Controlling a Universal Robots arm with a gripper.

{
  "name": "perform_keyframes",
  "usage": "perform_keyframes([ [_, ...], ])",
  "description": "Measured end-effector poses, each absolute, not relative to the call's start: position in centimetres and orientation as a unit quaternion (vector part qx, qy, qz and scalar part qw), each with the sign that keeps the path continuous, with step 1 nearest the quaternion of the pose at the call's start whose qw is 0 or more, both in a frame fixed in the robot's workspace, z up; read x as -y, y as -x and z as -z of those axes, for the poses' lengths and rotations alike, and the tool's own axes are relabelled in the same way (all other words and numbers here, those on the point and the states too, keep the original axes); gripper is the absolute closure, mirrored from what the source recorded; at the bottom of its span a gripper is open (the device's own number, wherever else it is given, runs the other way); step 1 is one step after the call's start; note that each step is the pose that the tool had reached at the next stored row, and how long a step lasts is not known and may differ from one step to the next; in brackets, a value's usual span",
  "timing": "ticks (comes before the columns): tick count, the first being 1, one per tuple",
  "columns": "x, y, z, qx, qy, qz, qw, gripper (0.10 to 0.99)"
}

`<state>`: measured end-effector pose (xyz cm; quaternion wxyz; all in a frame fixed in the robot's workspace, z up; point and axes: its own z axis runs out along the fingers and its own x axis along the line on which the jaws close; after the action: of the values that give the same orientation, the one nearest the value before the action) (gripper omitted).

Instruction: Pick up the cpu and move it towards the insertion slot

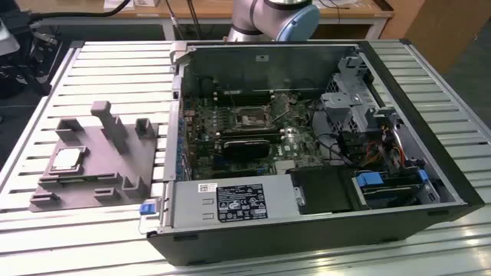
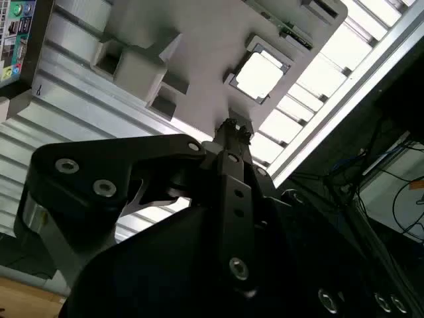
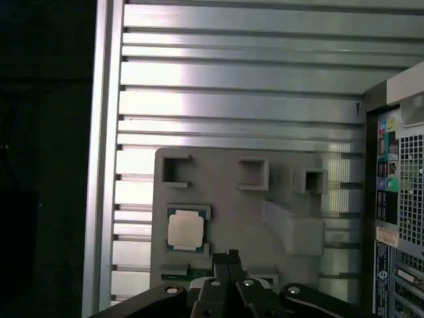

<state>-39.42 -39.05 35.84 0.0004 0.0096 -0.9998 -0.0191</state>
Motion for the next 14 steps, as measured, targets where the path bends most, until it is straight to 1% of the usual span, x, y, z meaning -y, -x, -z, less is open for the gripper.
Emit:
perform_keyframes([
  [14, 39.1, 40.7, -35.8, 1.0, -0.01, 0.019, 0.0, 0.98],
])
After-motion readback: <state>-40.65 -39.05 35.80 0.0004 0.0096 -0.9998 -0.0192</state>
